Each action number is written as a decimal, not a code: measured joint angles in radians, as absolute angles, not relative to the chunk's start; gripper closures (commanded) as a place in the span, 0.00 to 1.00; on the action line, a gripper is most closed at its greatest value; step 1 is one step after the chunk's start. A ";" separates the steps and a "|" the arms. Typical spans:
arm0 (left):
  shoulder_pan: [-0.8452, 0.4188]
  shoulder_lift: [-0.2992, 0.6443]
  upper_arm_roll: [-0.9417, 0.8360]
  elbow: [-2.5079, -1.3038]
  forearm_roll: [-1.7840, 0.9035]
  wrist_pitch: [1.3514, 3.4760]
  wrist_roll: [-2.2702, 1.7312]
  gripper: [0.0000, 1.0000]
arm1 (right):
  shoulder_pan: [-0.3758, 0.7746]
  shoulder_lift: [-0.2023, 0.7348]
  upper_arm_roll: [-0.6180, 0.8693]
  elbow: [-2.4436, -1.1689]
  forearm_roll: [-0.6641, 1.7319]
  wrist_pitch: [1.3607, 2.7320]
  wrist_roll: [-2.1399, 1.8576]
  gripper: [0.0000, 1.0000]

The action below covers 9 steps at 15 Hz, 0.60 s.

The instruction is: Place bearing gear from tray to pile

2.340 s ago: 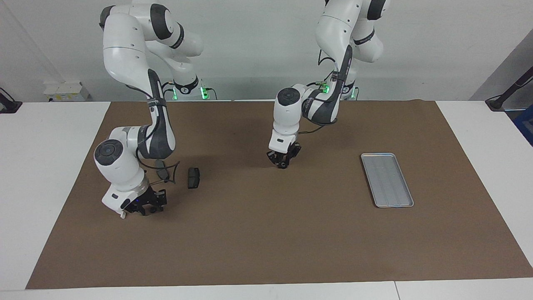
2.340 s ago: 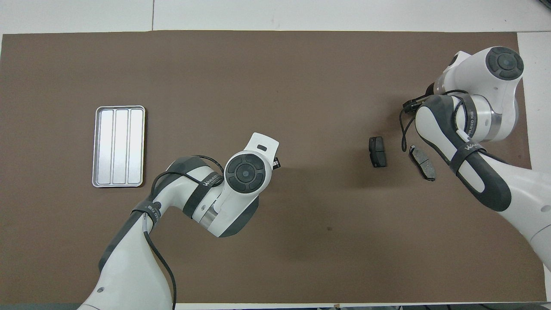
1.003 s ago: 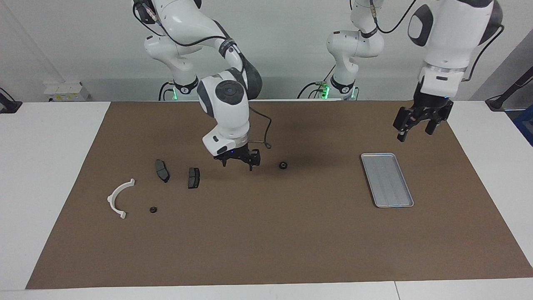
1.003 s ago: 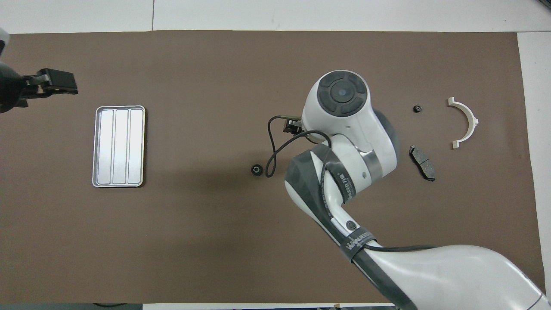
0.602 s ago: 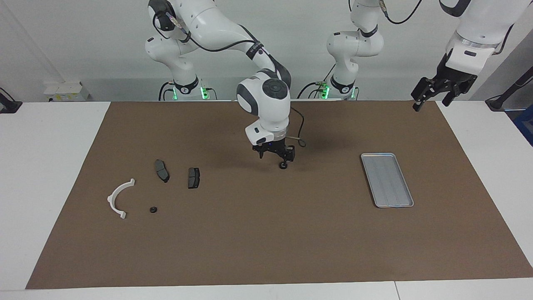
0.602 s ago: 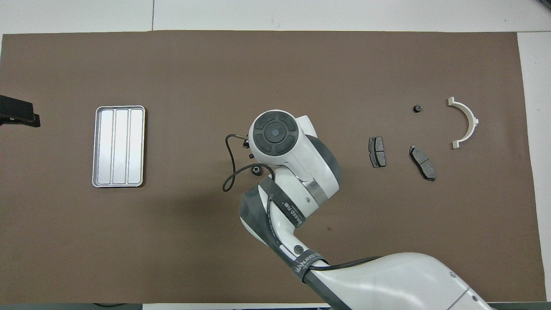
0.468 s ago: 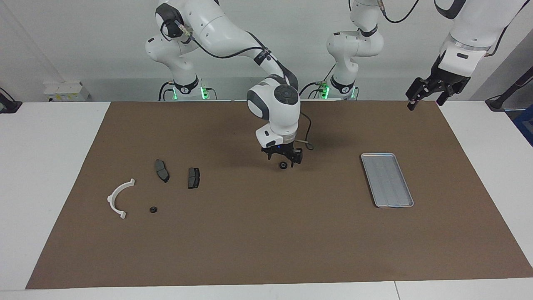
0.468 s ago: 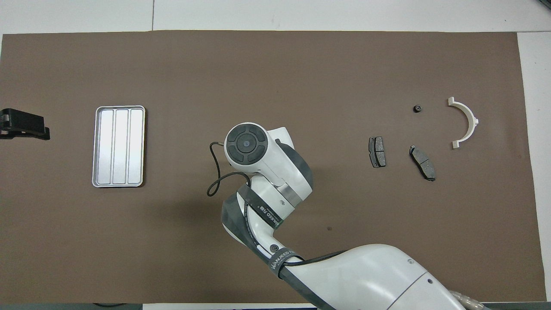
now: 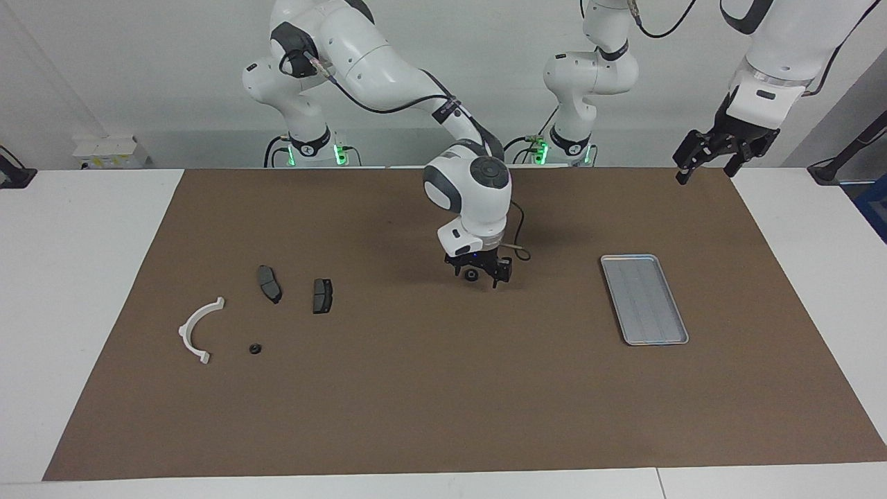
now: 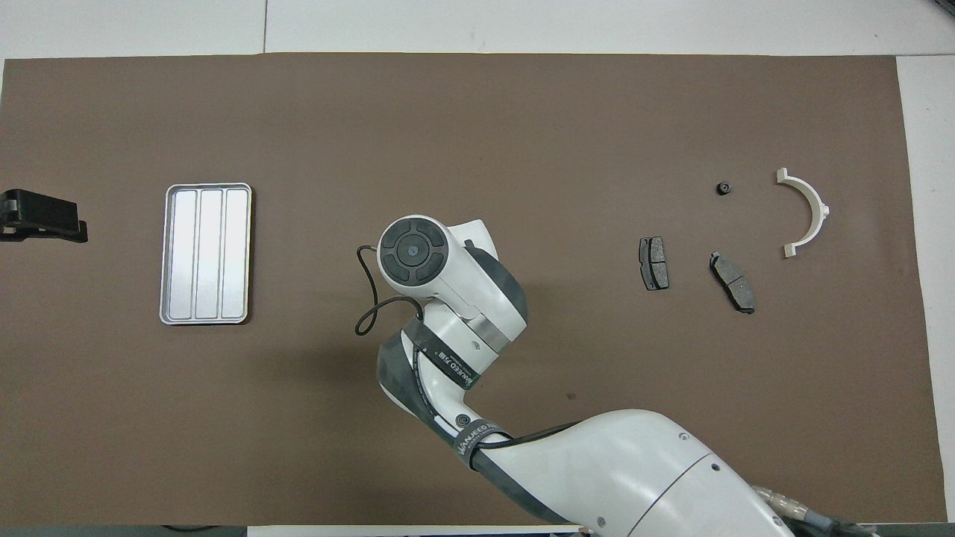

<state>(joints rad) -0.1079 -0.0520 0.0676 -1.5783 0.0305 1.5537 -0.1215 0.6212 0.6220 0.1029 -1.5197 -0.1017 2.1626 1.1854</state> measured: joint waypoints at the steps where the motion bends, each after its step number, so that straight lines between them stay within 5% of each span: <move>1: -0.103 -0.052 0.065 -1.578 0.030 1.554 -0.121 0.00 | 0.621 0.623 0.103 -1.526 -0.102 2.164 1.185 0.00; 6: 0.041 -0.049 -0.047 -1.579 0.030 1.553 -0.093 0.00 | 0.625 0.626 0.106 -1.563 -0.102 2.164 1.185 0.00; 9: 0.043 -0.050 -0.058 -1.579 0.030 1.552 -0.089 0.00 | 0.637 0.626 0.107 -1.565 -0.101 2.161 1.185 0.26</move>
